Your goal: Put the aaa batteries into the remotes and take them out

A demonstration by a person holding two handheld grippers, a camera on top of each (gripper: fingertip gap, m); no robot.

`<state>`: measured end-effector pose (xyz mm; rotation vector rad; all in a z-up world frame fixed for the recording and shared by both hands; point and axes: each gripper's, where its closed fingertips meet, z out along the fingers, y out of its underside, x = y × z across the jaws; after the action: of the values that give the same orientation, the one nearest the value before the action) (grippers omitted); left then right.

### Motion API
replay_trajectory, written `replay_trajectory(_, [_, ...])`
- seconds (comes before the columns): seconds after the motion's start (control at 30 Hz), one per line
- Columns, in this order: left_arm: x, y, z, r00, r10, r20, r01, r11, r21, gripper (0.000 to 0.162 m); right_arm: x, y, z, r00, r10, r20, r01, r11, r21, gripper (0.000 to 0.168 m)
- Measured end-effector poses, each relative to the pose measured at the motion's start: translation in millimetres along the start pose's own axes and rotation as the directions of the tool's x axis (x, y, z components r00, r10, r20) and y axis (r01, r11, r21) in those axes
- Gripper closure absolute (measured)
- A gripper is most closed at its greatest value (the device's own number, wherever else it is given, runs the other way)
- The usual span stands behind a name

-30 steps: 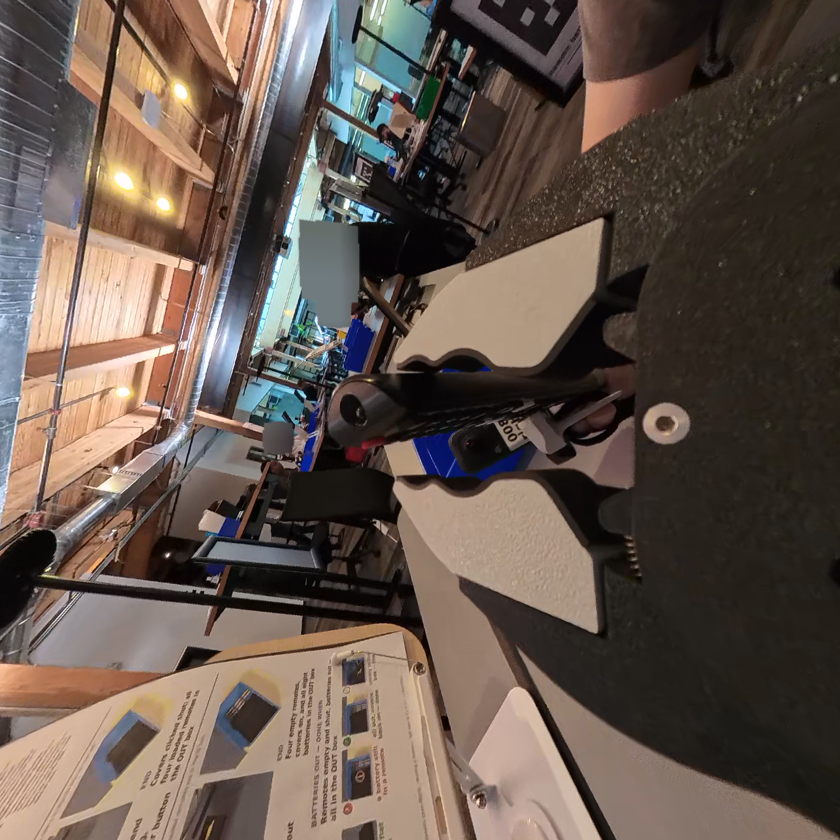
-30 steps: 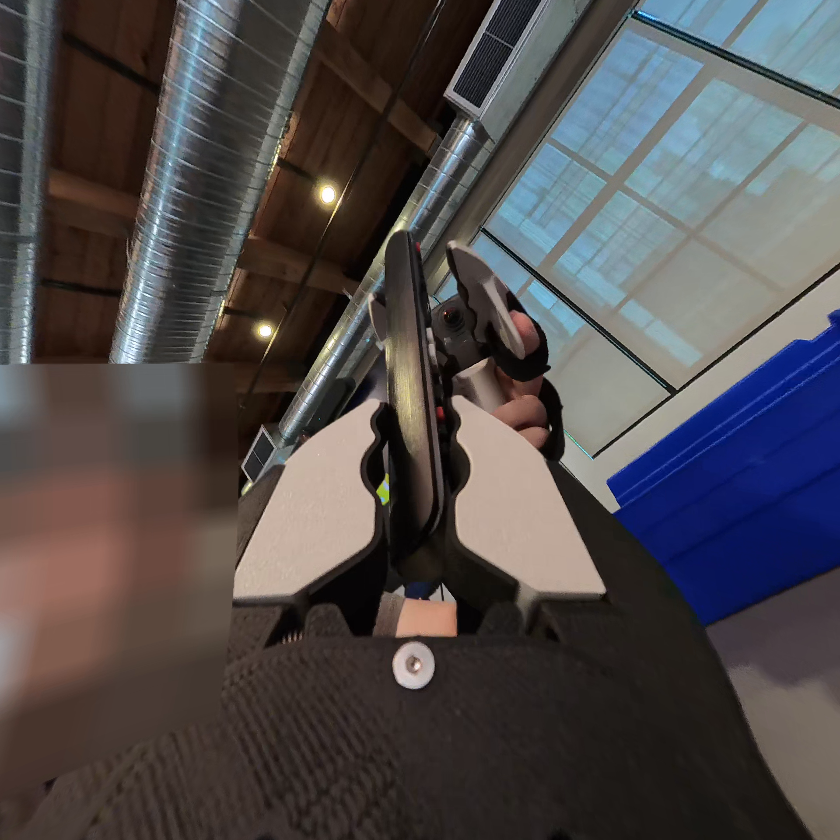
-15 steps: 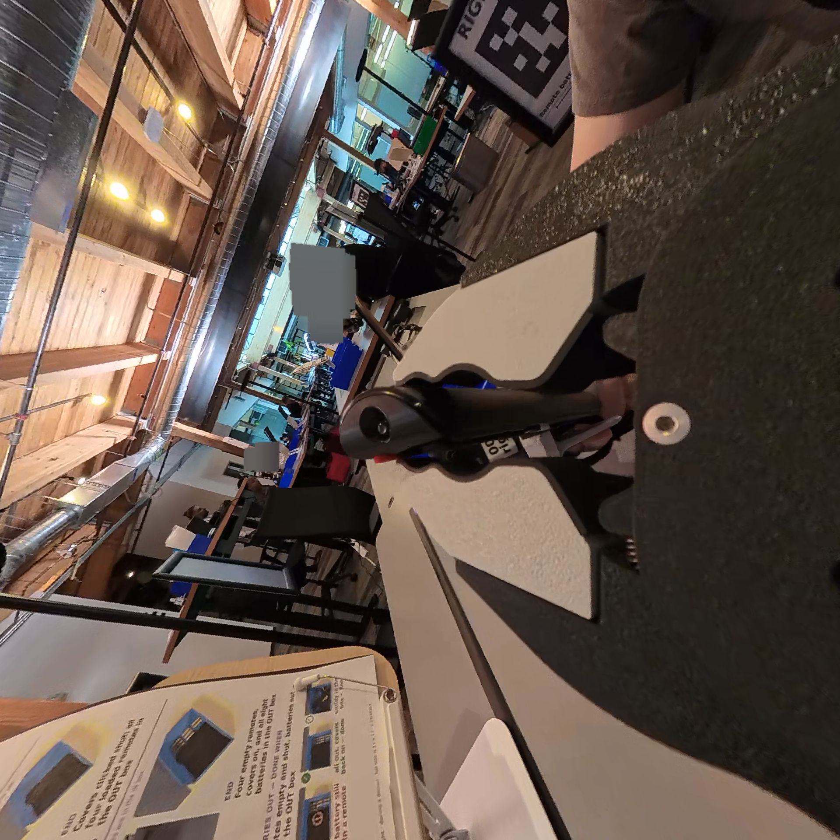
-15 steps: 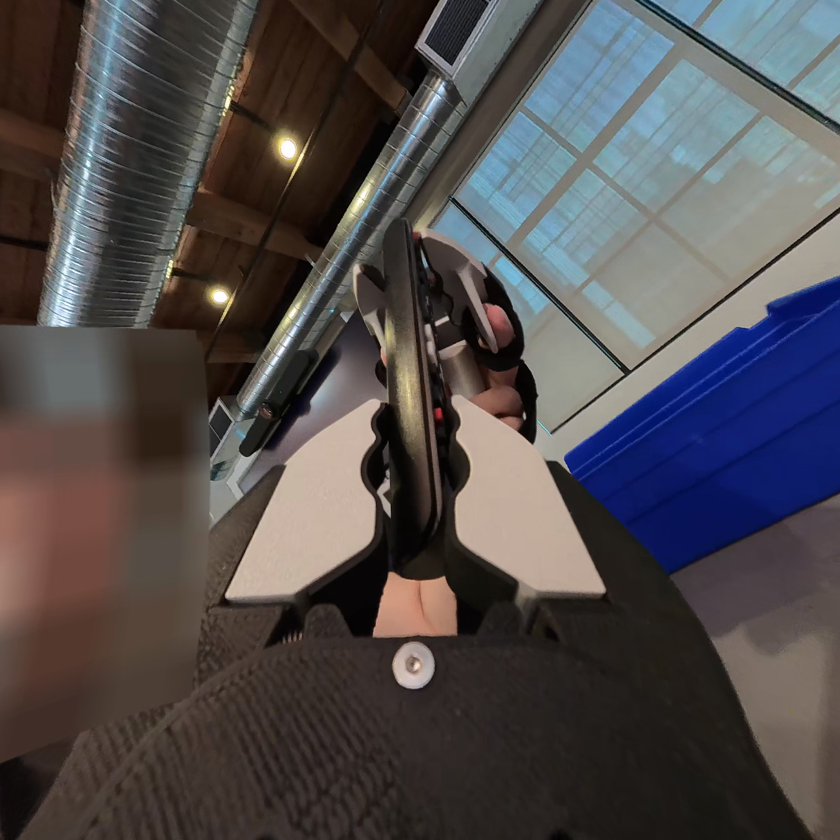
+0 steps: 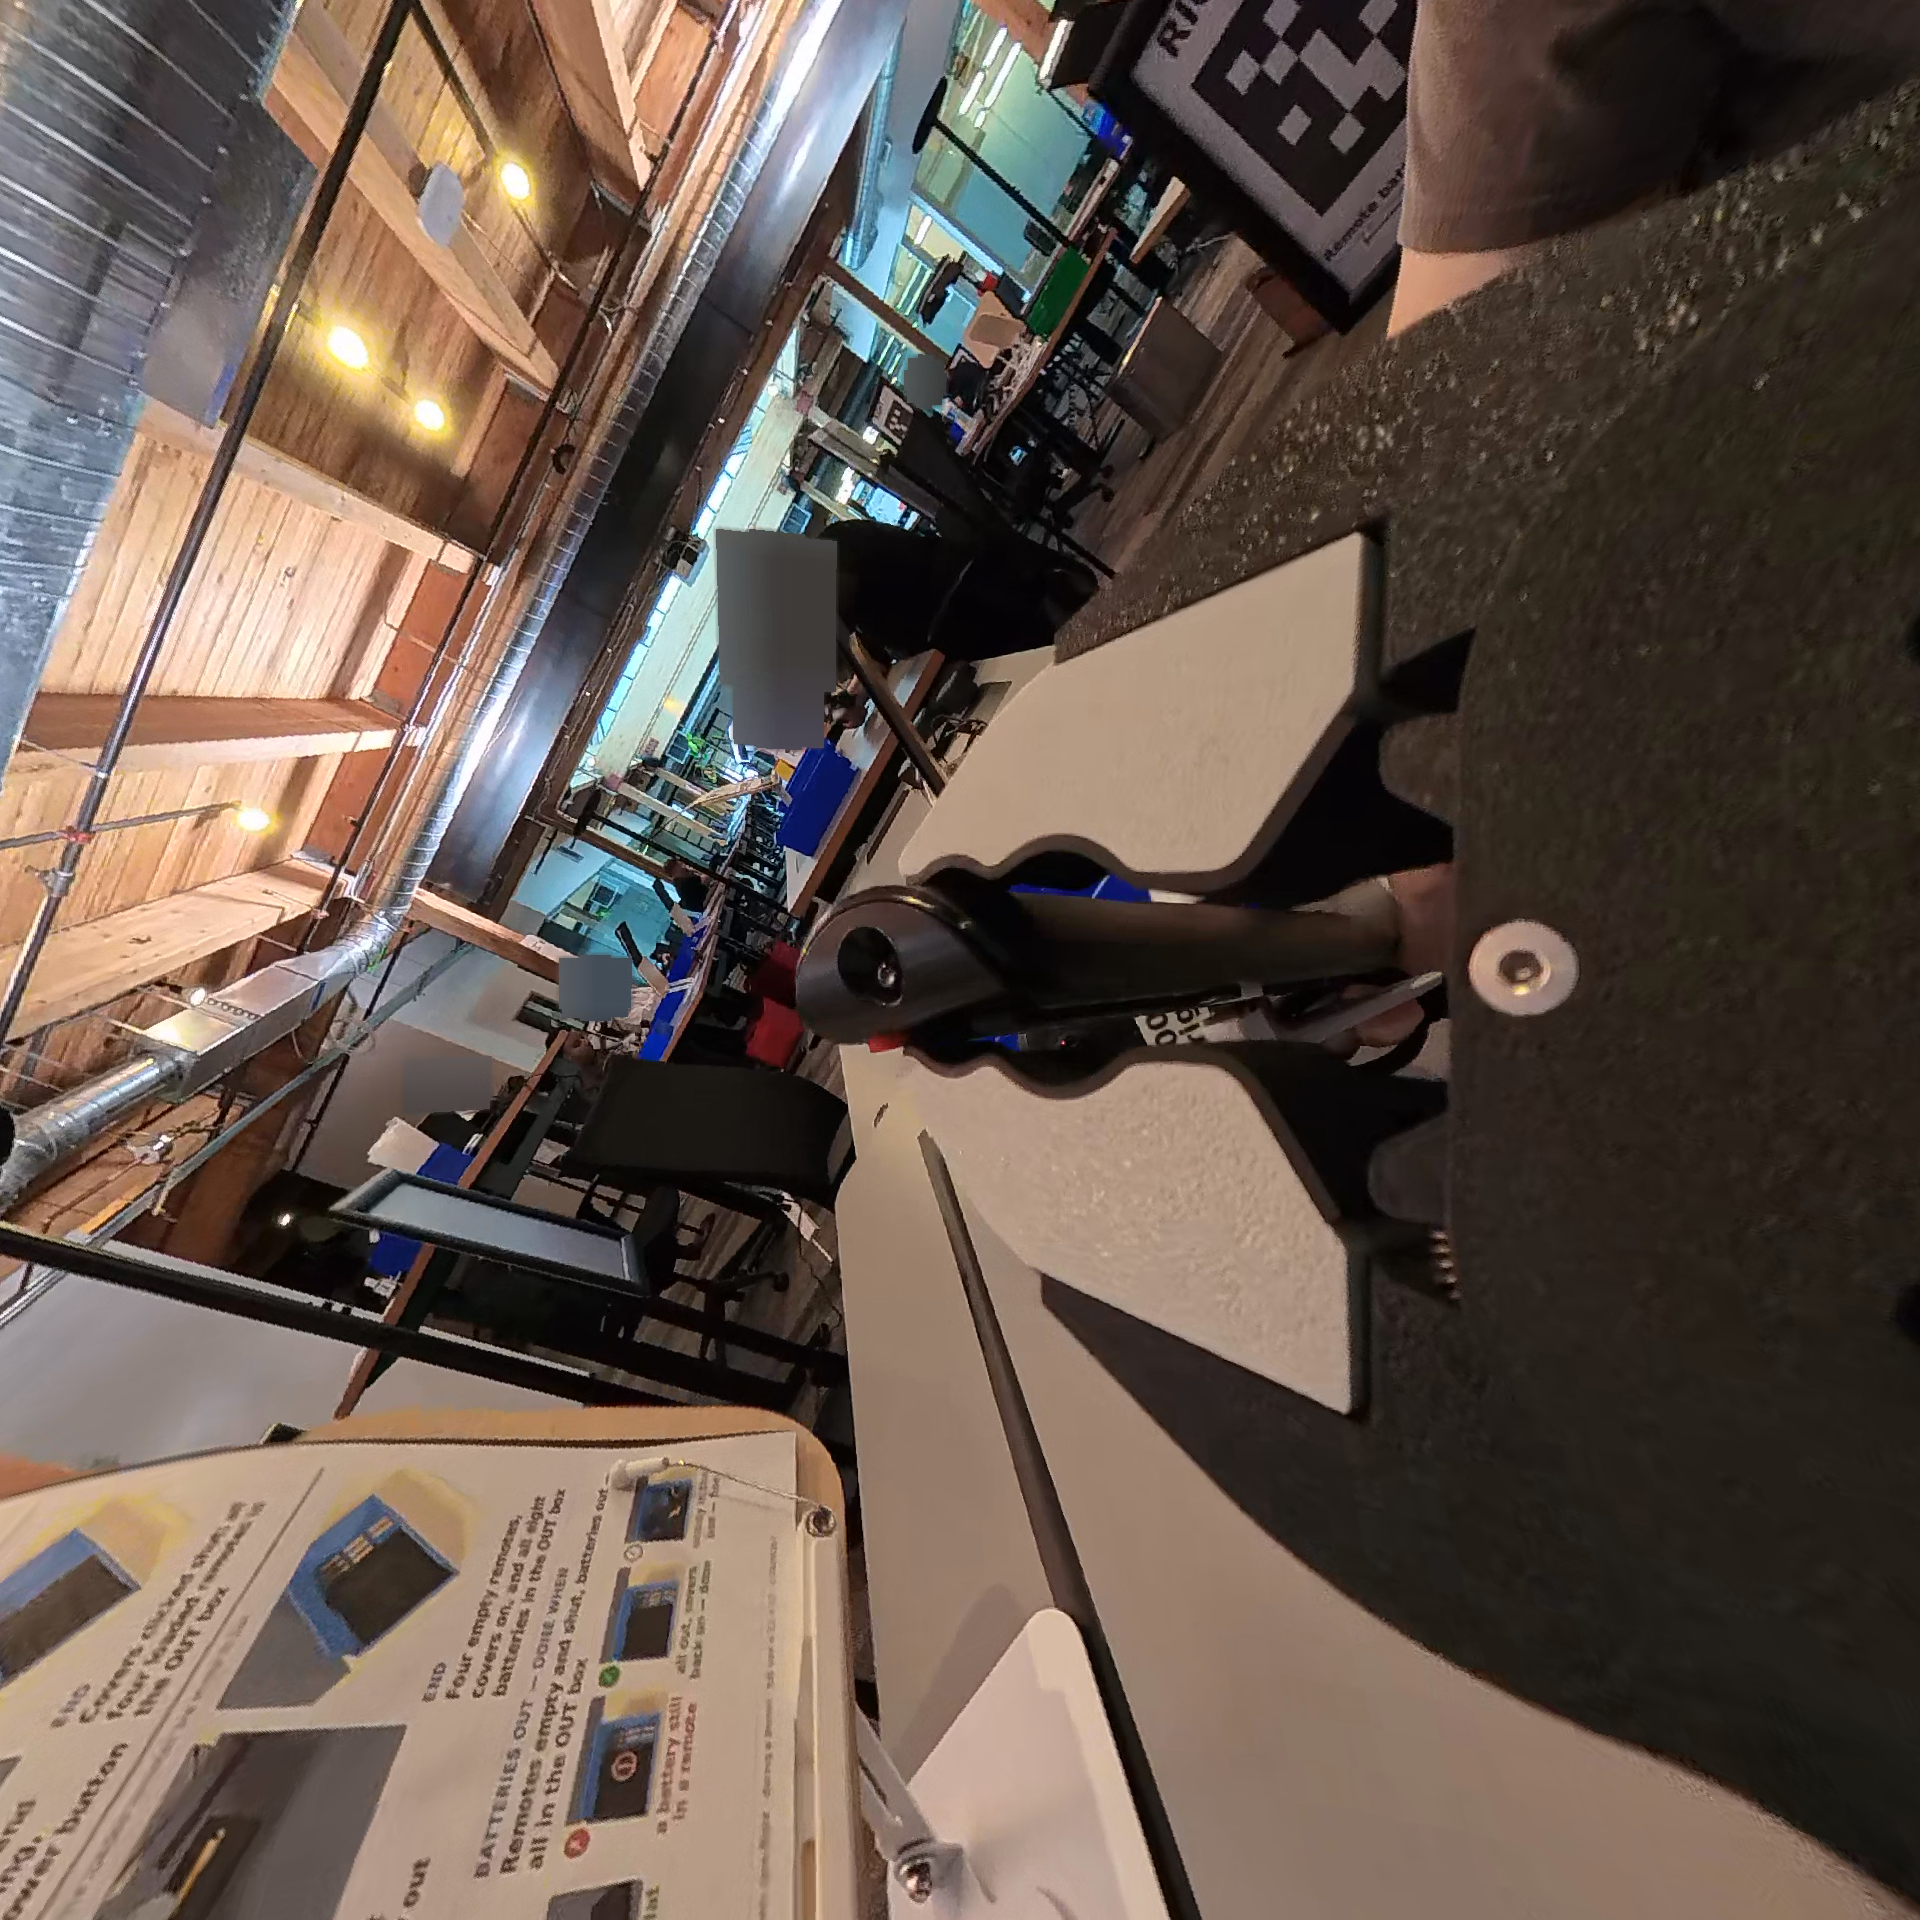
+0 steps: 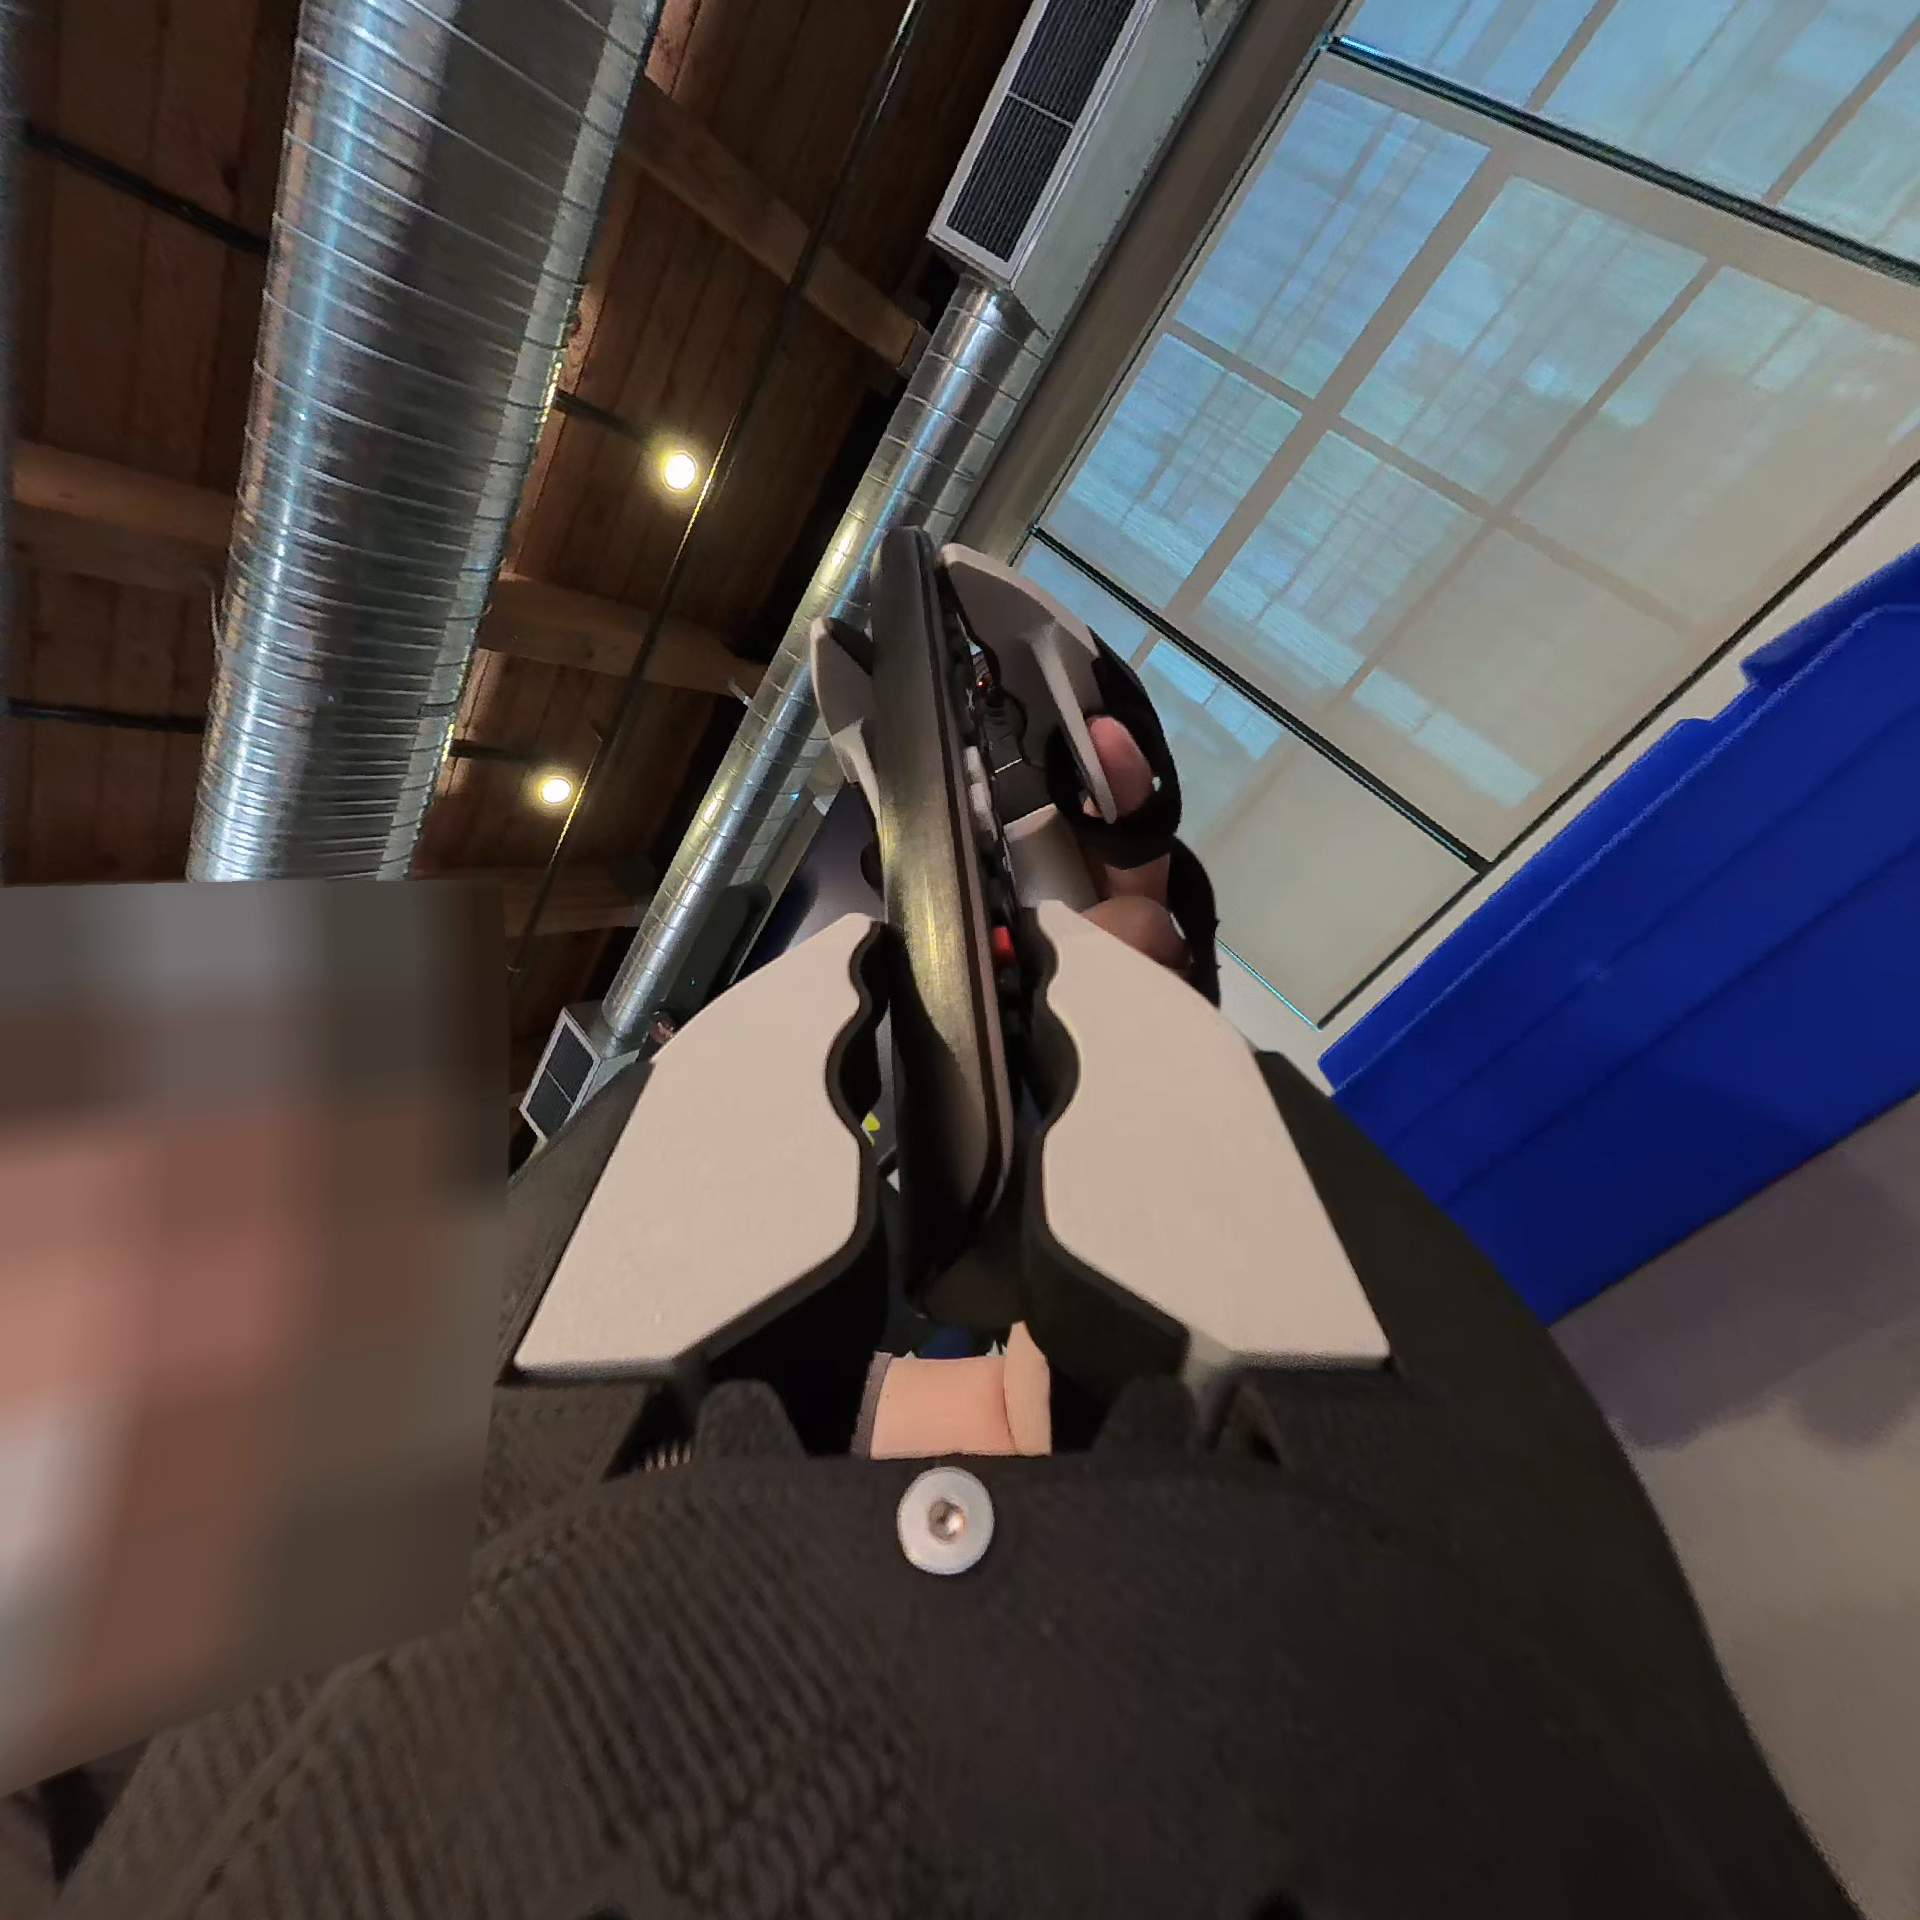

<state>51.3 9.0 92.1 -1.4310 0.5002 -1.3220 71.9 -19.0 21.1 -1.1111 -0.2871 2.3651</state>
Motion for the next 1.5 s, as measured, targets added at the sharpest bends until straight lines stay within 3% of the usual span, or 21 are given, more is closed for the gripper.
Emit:
replay_trajectory(0.37, [-16, 13, 2, 0.991, -0.136, -0.006, 0.136, 0.991, -0.003, 0.138, 16, -28, -26, 0.988, -0.091, -0.125, 0.094, 0.995, 0.021, 0.14])
replay_trajectory(0.5, [-8, 23, 5, 0.99, -0.133, -0.042, 0.128, 0.987, -0.102, 0.138, 11, -29, -23, 0.942, -0.267, -0.205, 0.254, 0.963, -0.087, 0.135])
replay_trajectory(0.63, [-5, 36, 10, 0.989, -0.141, -0.048, 0.131, 0.976, -0.175, 0.138, -1, -23, -9, 0.83, -0.481, -0.283, 0.413, 0.871, -0.268, 0.11])
replay_trajectory(0.77, [1, 47, 16, 0.984, -0.162, -0.08, 0.142, 0.967, -0.213, 0.138, -1, -9, 1, 0.824, -0.476, -0.308, 0.365, 0.861, -0.354, 0.107])
replay_trajectory(0.83, [8, 50, 18, 0.975, -0.191, -0.113, 0.161, 0.958, -0.238, 0.138, 3, -5, 0, 0.847, -0.431, -0.311, 0.316, 0.879, -0.357, 0.109])
replay_trajectory(0.93, [7, 54, 19, 0.984, -0.158, -0.088, 0.131, 0.957, -0.257, 0.138, 5, 0, -2, 0.881, -0.371, -0.293, 0.256, 0.895, -0.364, 0.128])
replay_trajectory(1.13, [5, 63, 22, 0.987, -0.152, -0.05, 0.132, 0.949, -0.285, 0.138, 9, 4, -3, 0.848, -0.418, -0.327, 0.265, 0.867, -0.421, 0.129])
replay_trajectory(1.23, [7, 65, 23, 0.984, -0.166, -0.062, 0.141, 0.946, -0.291, 0.138, 3, 10, 0, 0.868, -0.4, -0.295, 0.252, 0.865, -0.434, 0.143])
replay_trajectory(1.5, [14, 64, 23, 0.978, -0.188, -0.094, 0.154, 0.946, -0.285, 0.139, -2, 15, -1, 0.855, -0.409, -0.319, 0.211, 0.836, -0.507, 0.145])
